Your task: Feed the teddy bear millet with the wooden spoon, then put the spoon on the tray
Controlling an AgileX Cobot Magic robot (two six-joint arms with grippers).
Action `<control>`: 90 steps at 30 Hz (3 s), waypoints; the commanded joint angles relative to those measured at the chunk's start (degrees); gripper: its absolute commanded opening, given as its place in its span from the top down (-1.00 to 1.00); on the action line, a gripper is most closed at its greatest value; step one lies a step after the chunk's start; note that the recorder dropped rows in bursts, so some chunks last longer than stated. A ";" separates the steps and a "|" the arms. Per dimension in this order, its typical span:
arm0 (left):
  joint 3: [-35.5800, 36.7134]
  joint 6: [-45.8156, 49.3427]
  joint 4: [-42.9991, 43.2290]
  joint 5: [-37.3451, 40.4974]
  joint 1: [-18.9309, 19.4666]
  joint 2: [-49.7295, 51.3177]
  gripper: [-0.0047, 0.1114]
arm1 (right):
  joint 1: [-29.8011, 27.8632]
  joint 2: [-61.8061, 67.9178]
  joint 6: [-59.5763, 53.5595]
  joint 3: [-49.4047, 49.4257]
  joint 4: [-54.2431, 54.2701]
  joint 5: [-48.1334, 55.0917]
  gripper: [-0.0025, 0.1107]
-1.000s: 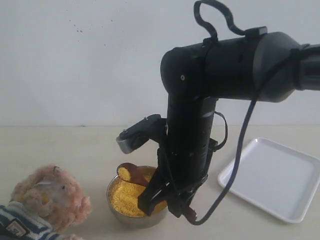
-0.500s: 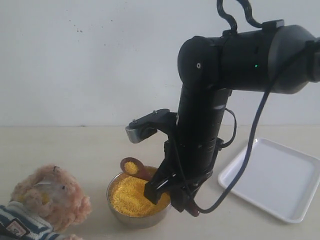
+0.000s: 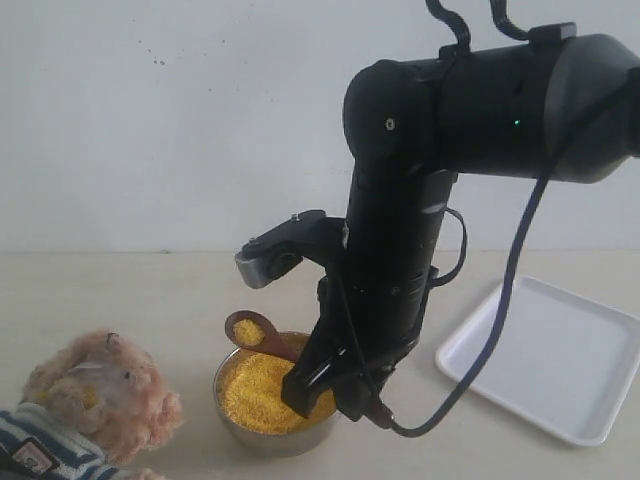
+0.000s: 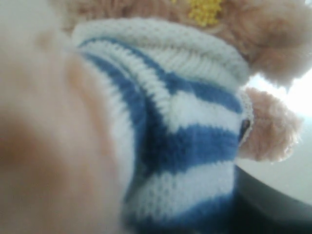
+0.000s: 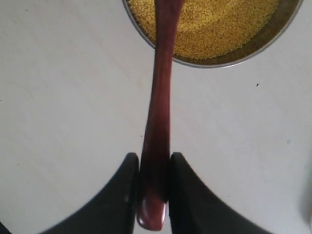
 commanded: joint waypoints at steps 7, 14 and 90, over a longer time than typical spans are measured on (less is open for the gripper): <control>0.16 0.32 -0.83 0.29 0.22 -0.43 0.82 | 9.52 -2.16 -0.24 -0.08 -4.73 0.07 0.96; 0.16 0.32 -0.83 0.29 0.22 -0.43 0.82 | 14.37 -2.16 -0.24 -0.19 -9.87 0.07 0.96; 0.16 0.32 -0.83 0.29 0.22 -0.43 0.82 | 30.30 16.46 20.14 -8.66 -57.03 0.07 0.96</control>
